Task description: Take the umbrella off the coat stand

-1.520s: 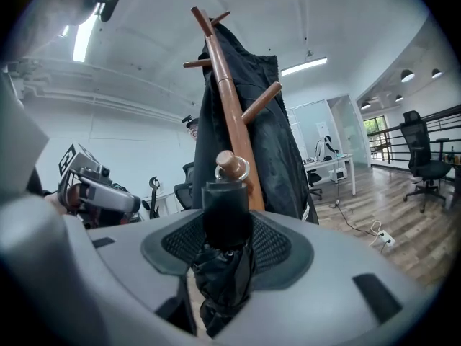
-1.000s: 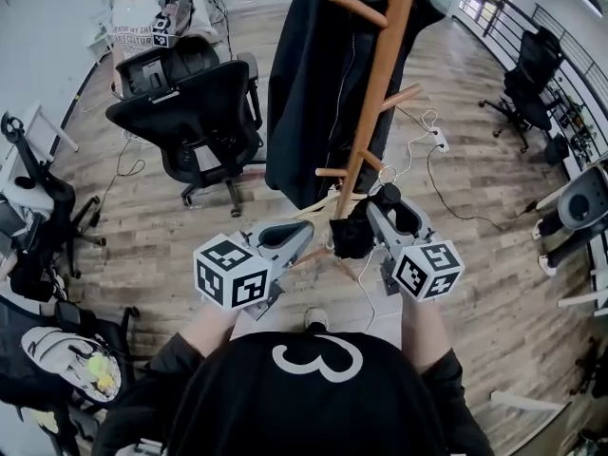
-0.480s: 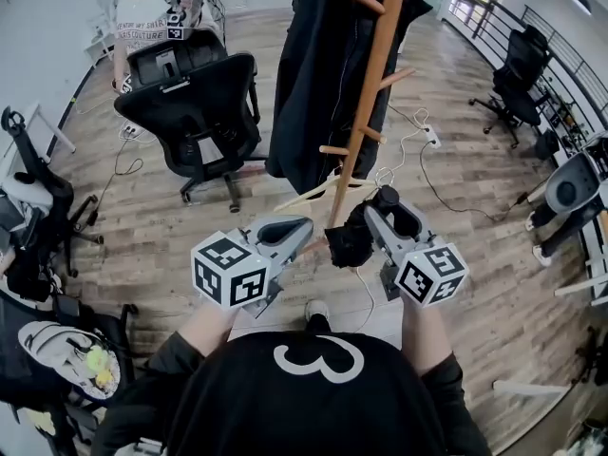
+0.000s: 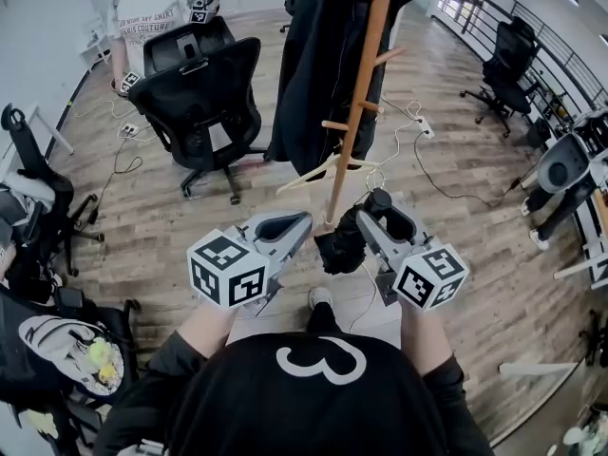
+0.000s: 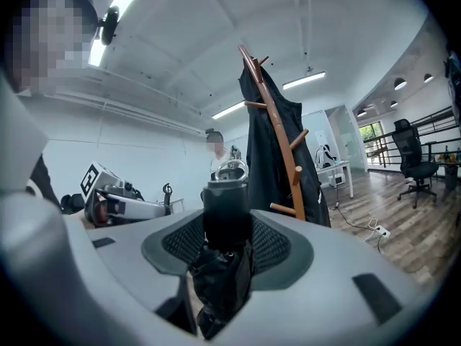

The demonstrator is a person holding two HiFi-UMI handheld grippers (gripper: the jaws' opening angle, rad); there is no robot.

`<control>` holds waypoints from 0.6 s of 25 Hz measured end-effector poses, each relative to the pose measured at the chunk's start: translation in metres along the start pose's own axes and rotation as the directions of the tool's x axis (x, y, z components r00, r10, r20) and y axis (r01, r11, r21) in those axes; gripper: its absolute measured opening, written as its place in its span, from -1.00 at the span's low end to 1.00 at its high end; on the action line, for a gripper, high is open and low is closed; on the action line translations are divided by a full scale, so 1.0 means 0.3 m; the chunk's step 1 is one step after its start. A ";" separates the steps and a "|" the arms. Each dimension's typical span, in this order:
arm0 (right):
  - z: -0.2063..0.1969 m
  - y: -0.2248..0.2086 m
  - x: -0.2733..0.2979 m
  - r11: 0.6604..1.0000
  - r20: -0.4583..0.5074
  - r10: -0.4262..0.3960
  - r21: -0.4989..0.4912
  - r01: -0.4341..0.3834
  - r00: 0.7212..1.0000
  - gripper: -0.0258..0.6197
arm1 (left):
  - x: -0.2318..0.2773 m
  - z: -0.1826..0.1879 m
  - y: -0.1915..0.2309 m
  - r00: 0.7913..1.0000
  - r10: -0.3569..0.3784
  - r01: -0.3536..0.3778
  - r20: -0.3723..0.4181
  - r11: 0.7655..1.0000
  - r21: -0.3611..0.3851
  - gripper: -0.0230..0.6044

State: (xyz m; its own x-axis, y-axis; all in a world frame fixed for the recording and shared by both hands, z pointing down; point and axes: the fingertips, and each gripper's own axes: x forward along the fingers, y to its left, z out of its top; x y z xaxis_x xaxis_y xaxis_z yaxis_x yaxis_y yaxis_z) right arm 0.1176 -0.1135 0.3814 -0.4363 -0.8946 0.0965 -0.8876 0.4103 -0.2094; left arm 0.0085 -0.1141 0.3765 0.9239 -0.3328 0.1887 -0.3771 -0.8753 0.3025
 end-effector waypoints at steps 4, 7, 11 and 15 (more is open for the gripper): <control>-0.008 0.068 -0.059 1.000 -0.005 0.007 0.003 -0.007 1.000 -0.28 | -0.045 -0.001 -0.053 1.000 -0.011 0.011 0.012 1.000 0.011 -0.88; -0.007 0.115 -0.093 1.000 -0.010 0.020 -0.006 -0.020 1.000 -0.28 | -0.079 0.003 -0.087 1.000 -0.018 0.018 0.023 1.000 0.011 -0.88; 0.010 0.156 -0.141 0.999 -0.009 0.039 -0.019 -0.039 0.999 -0.28 | -0.097 0.012 -0.137 0.999 -0.020 0.019 0.032 1.000 0.021 -0.88; 0.029 0.175 -0.194 0.998 0.001 0.063 -0.024 -0.063 0.998 -0.28 | -0.095 0.016 -0.194 0.999 -0.013 0.011 0.041 0.999 0.036 -0.88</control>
State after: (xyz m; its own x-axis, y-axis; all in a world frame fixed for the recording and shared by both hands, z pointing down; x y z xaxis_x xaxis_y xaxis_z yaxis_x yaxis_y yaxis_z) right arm 0.0978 -0.0414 0.3563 -0.4916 -0.8670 0.0818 -0.8614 0.4703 -0.1917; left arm 0.0043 -0.0554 0.3491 0.9306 -0.3358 0.1459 -0.3640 -0.8911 0.2710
